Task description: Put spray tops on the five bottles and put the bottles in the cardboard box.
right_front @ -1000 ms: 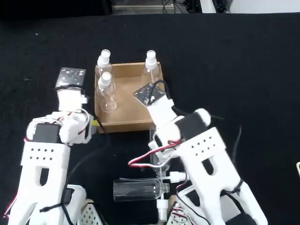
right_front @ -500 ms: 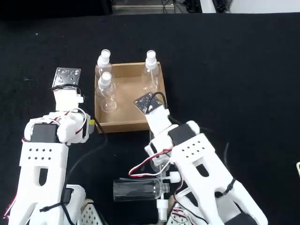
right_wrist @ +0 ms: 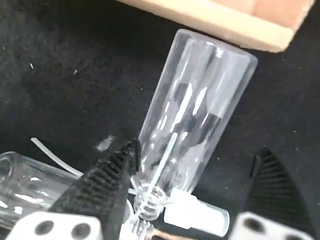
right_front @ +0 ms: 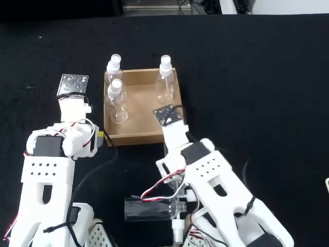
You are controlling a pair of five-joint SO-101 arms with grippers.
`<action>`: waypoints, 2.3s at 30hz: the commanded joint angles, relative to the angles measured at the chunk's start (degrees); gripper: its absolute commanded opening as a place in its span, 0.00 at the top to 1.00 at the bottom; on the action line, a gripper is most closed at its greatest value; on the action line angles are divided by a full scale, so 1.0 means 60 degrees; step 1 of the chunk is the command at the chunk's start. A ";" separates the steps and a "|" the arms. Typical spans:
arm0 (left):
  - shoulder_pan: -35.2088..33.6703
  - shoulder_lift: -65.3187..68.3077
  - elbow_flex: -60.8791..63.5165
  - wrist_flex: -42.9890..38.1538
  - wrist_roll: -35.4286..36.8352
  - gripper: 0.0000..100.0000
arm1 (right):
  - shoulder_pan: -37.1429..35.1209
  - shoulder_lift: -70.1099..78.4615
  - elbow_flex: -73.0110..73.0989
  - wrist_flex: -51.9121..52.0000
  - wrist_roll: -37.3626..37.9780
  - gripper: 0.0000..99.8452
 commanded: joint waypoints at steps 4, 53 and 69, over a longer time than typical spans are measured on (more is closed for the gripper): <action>-0.0095 -0.0249 -0.0330 -0.0059 -0.0044 0.82 | -0.0073 -0.0300 0.1077 -0.1582 0.0513 0.66; -0.0095 -0.0234 -0.0212 -0.0249 -0.0044 0.82 | 0.9700 0.1223 -0.2044 -0.1802 0.2549 0.87; 0.0960 0.0777 0.0139 -0.1319 0.1040 0.82 | 0.9289 0.1297 -0.3568 0.0469 0.3150 0.70</action>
